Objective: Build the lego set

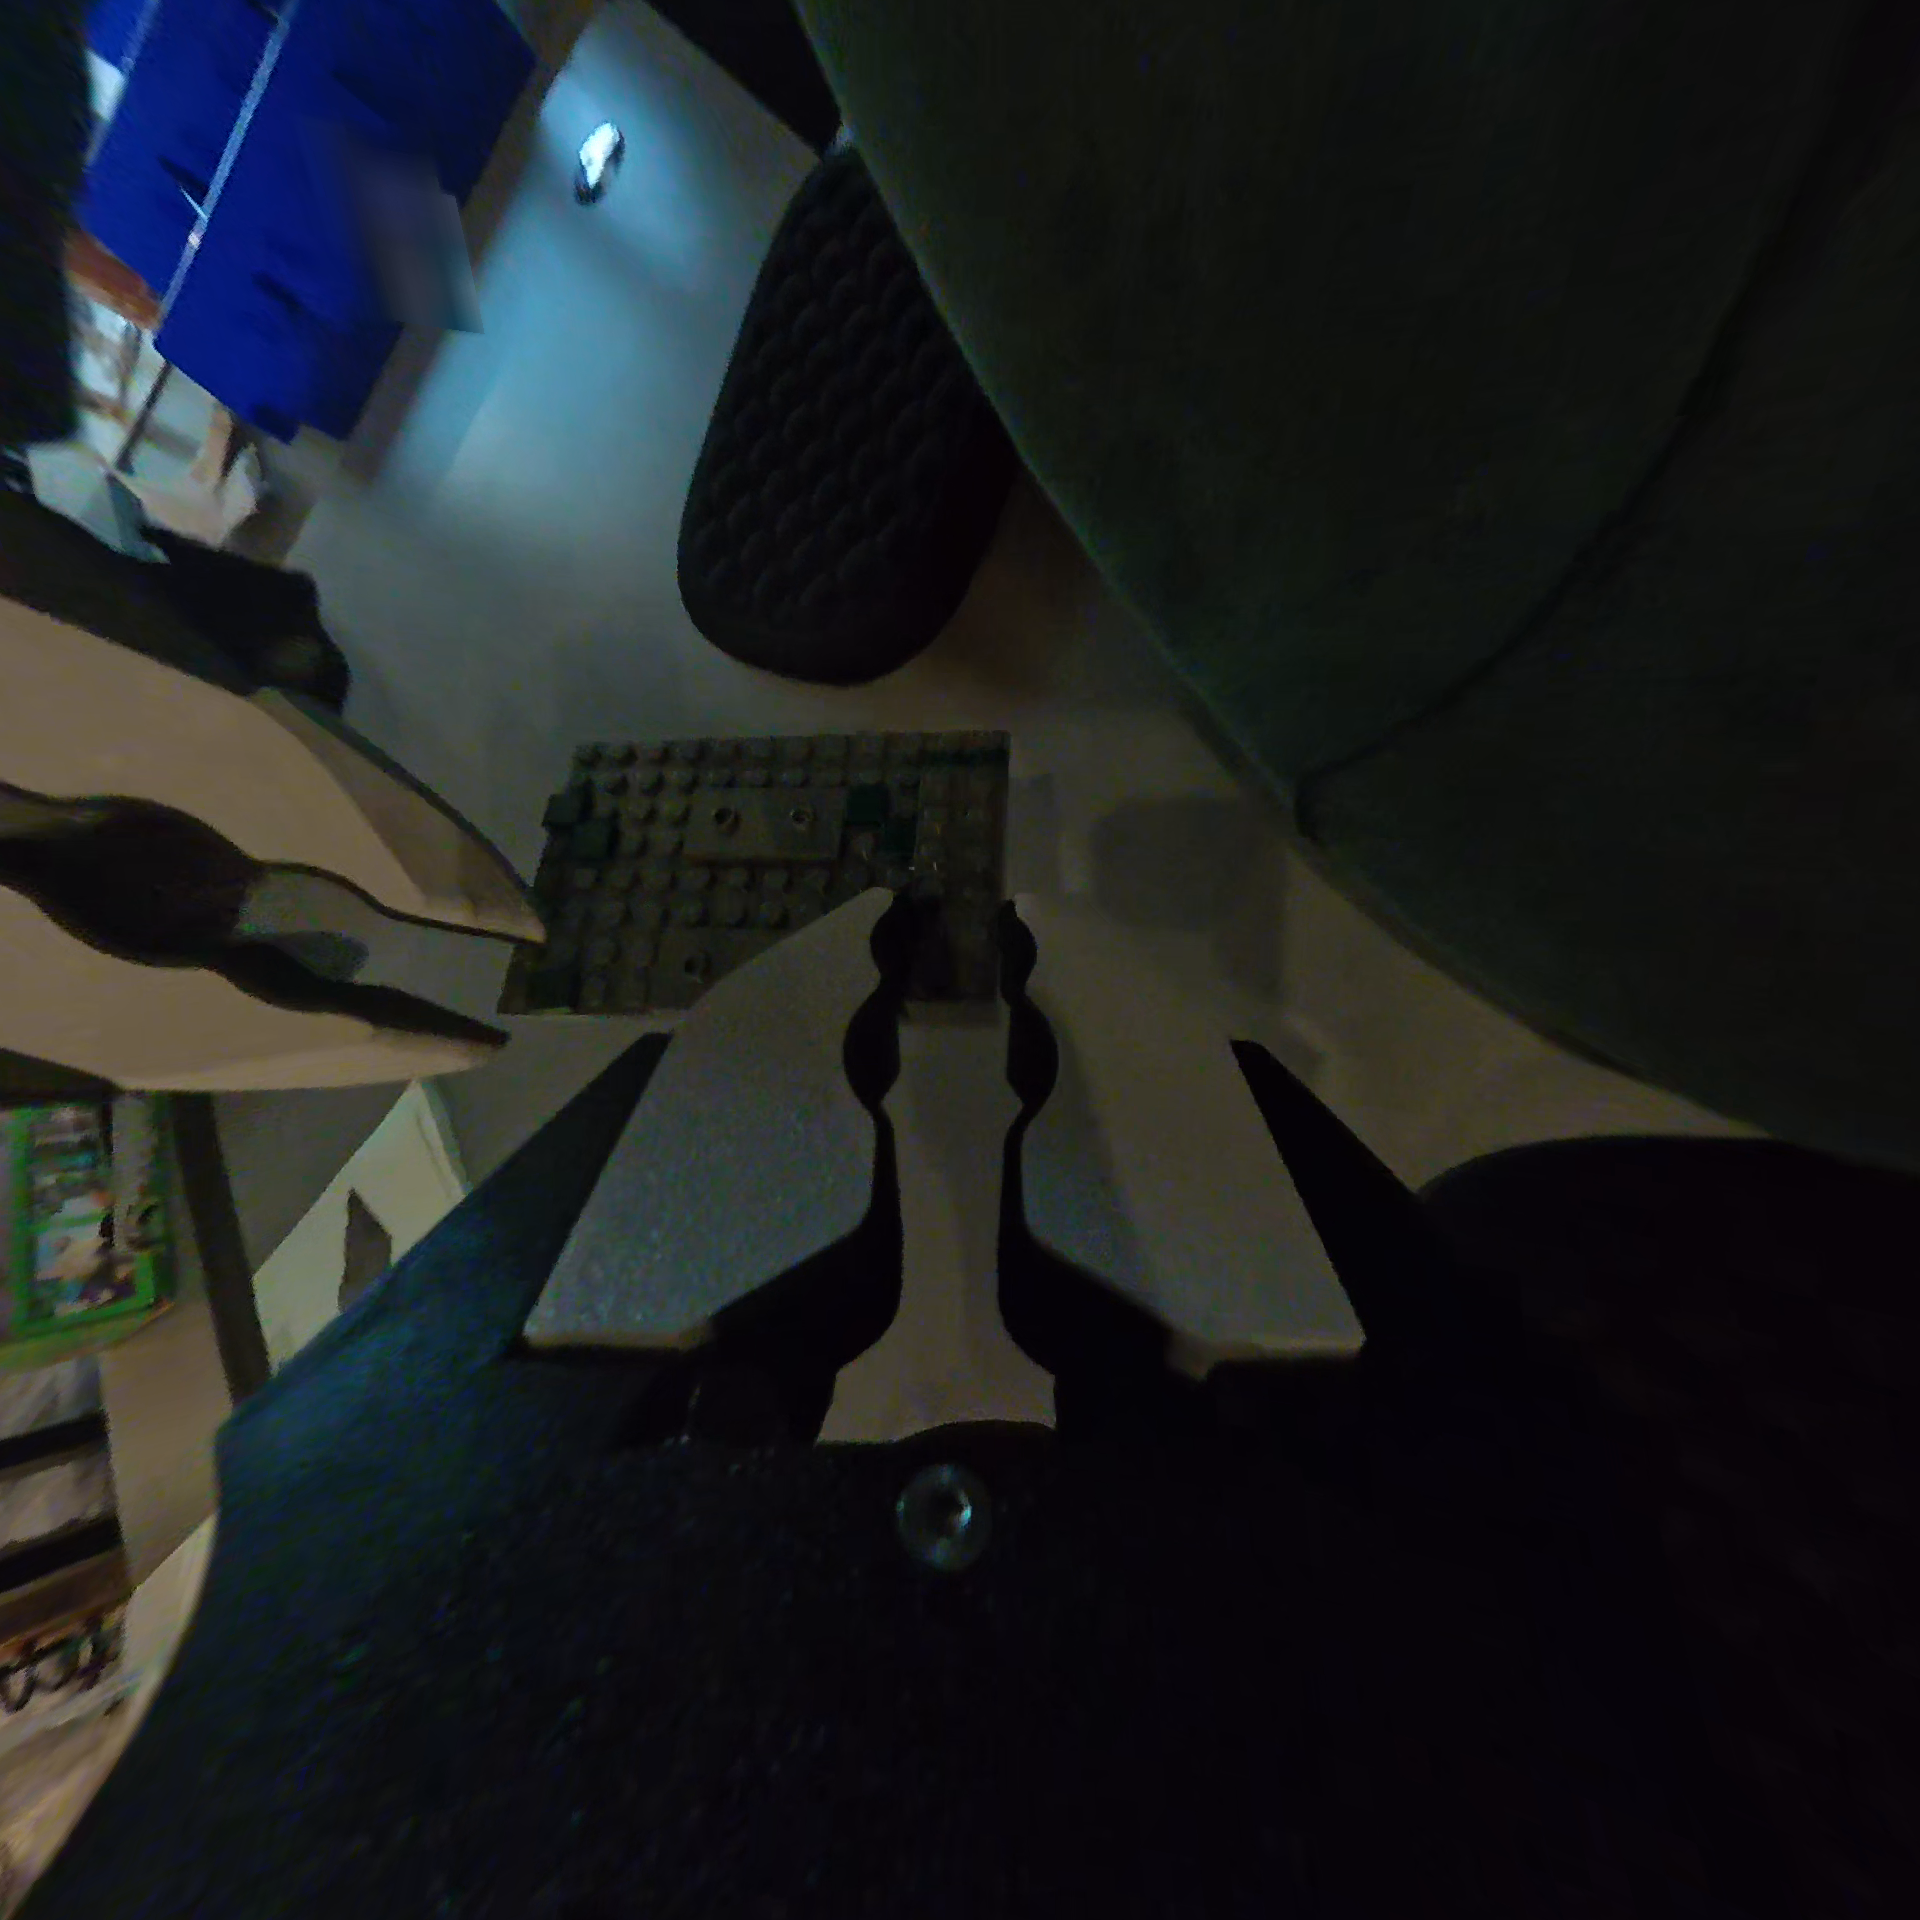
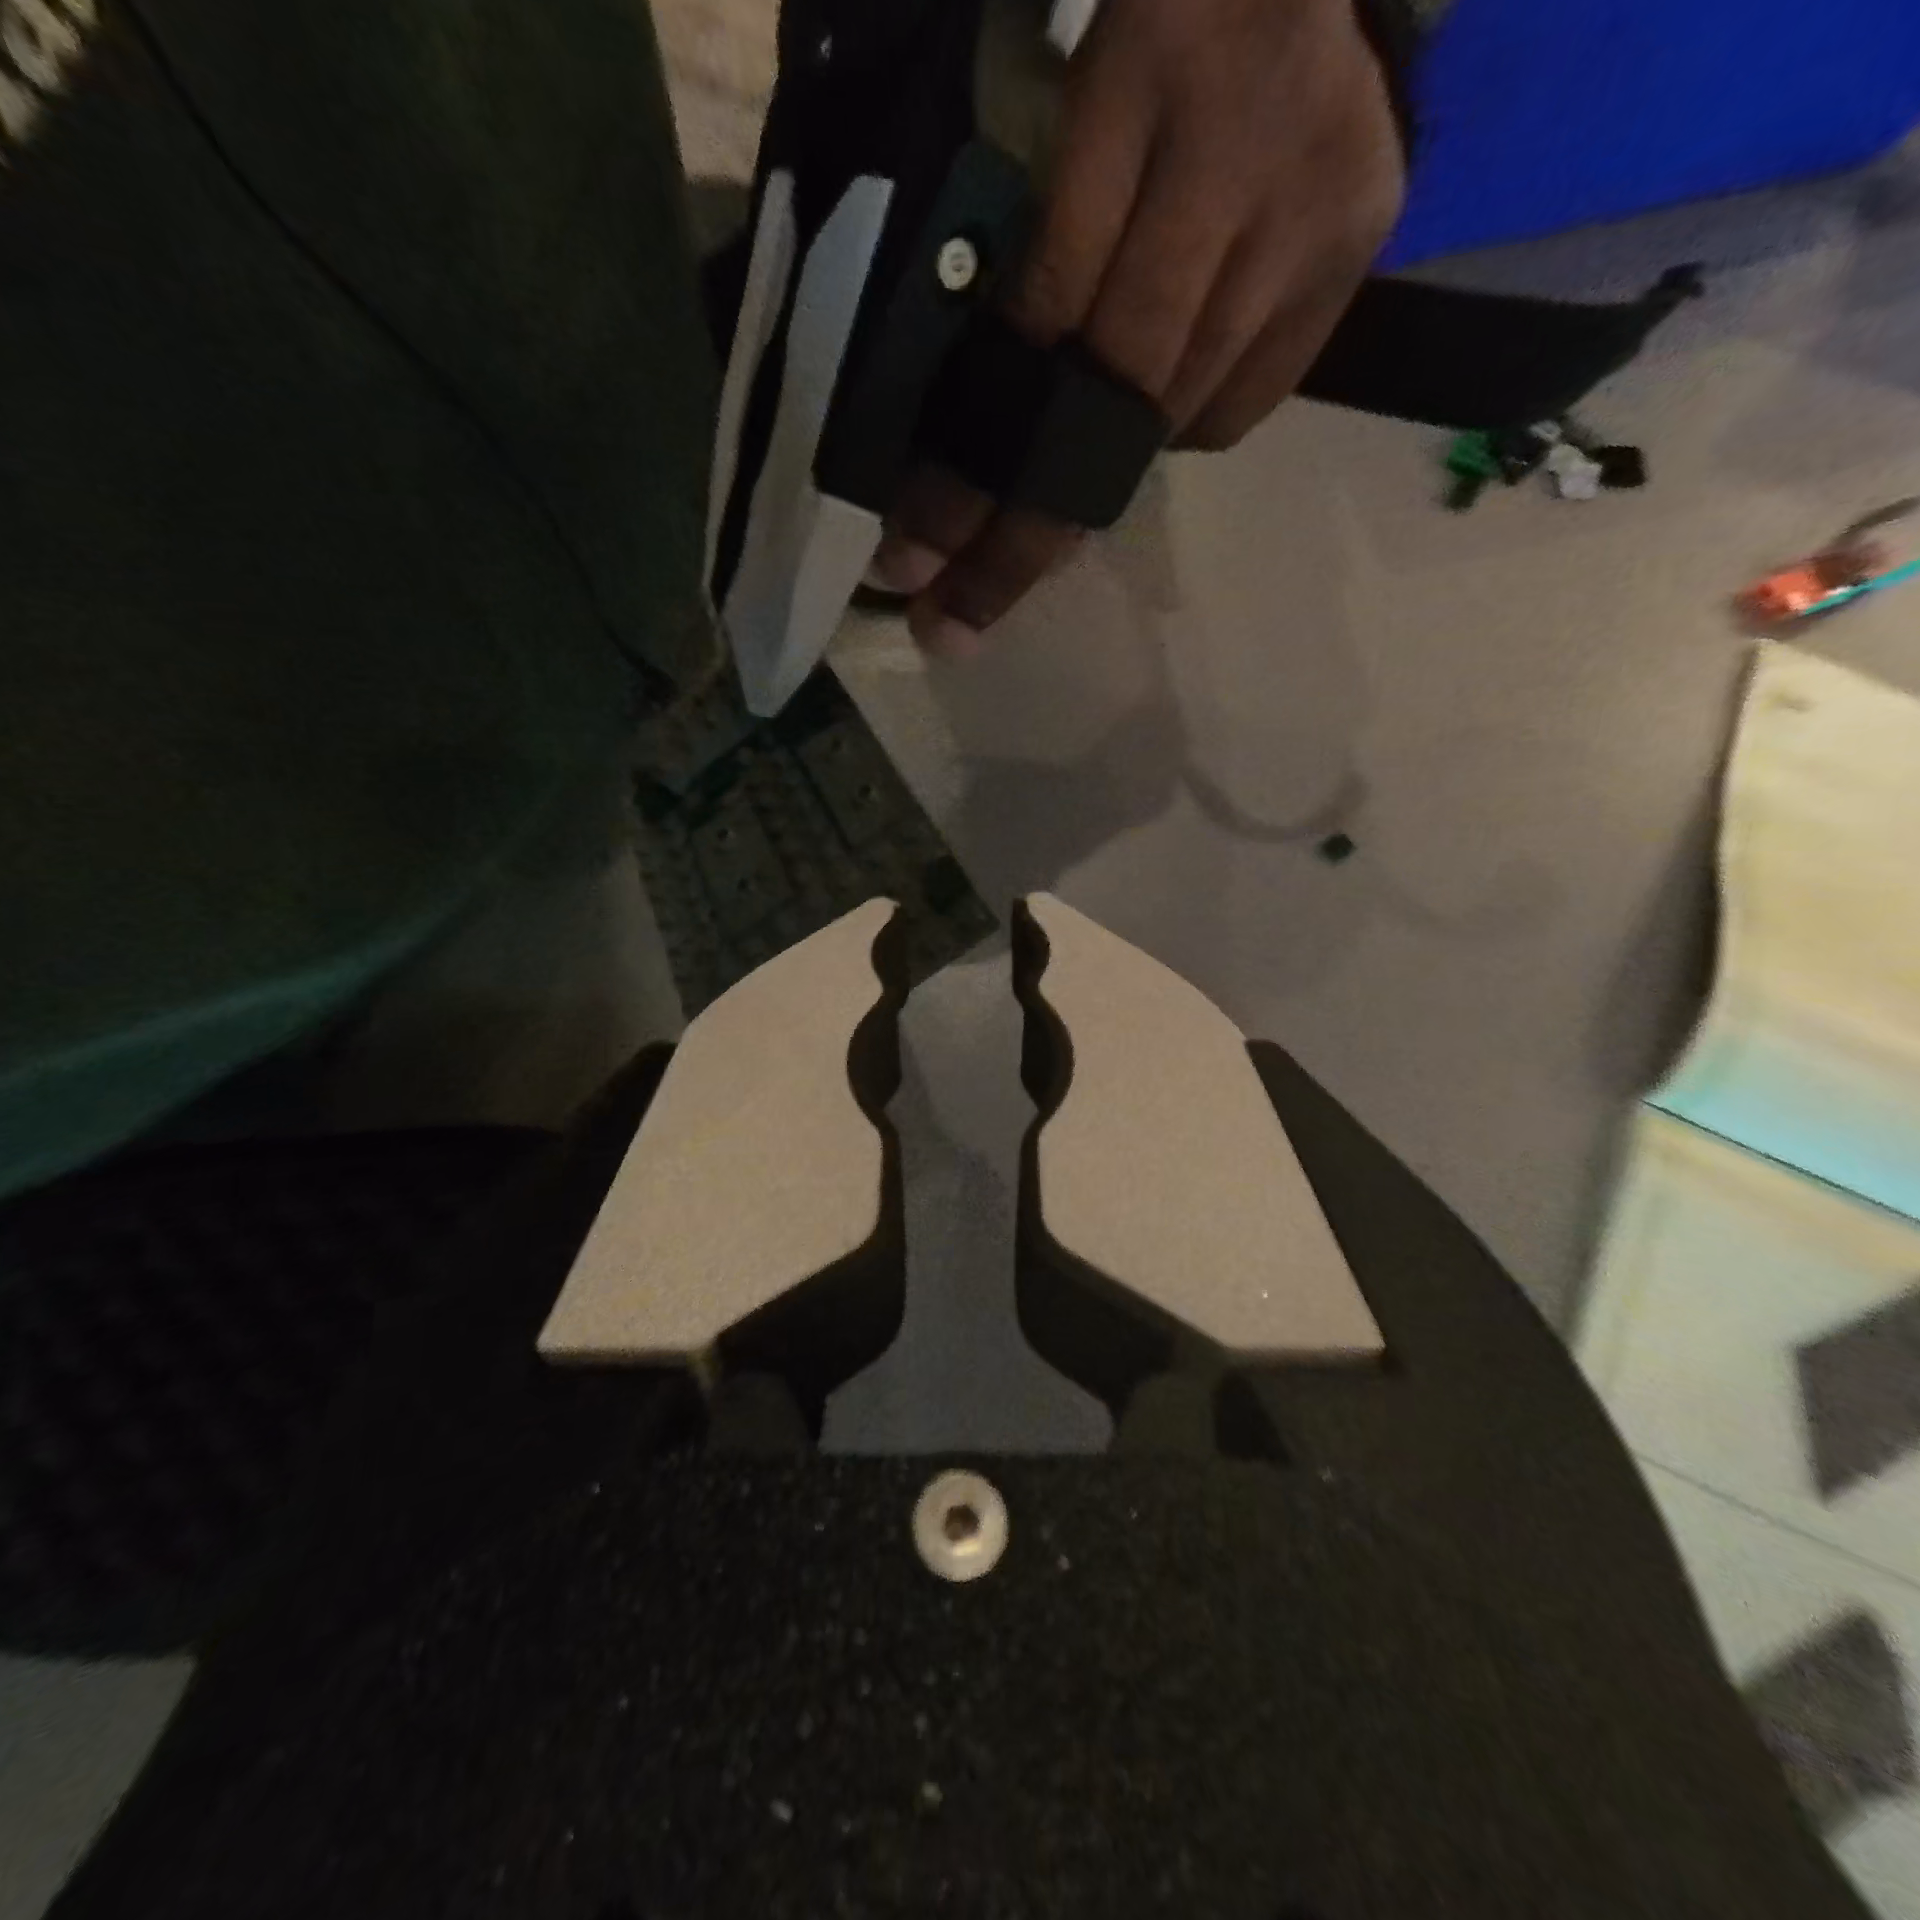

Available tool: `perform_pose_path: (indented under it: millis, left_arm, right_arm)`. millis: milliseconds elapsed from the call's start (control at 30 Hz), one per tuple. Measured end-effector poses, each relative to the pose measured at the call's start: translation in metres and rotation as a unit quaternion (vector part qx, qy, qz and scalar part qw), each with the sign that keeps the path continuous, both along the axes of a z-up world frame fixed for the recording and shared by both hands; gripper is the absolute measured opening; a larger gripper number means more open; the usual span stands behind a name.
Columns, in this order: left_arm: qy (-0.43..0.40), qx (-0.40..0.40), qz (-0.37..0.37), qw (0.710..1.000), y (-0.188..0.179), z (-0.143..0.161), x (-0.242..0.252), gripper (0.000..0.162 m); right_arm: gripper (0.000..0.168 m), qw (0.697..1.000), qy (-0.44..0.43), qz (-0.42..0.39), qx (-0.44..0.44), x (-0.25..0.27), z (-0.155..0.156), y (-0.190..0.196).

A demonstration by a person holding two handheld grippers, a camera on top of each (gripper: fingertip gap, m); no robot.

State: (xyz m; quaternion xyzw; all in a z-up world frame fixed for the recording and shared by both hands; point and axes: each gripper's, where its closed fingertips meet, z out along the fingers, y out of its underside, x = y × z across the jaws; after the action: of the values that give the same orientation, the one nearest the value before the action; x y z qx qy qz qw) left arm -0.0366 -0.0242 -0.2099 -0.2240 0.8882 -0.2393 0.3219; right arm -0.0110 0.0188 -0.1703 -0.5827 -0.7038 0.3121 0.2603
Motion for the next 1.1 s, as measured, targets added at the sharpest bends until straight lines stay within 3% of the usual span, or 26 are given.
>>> perform_pose_path:
  millis: [33,400,1100]
  left_arm:
    - [-0.003,-0.006,0.000,1.000,-0.002,0.001,0.000,0.016]
    - [-0.019,-0.035,0.000,0.999,-0.013,0.005,-0.003,0.016]
    - [-0.063,-0.050,0.005,0.997,-0.036,0.020,-0.004,0.016]
  right_arm:
    - [0.018,1.000,0.004,0.005,-0.008,-0.002,-0.001,-0.002]
    - [0.009,0.999,-0.003,0.035,-0.008,-0.011,-0.004,-0.011]
    - [0.008,0.993,0.057,-0.088,0.045,-0.015,0.002,-0.023]
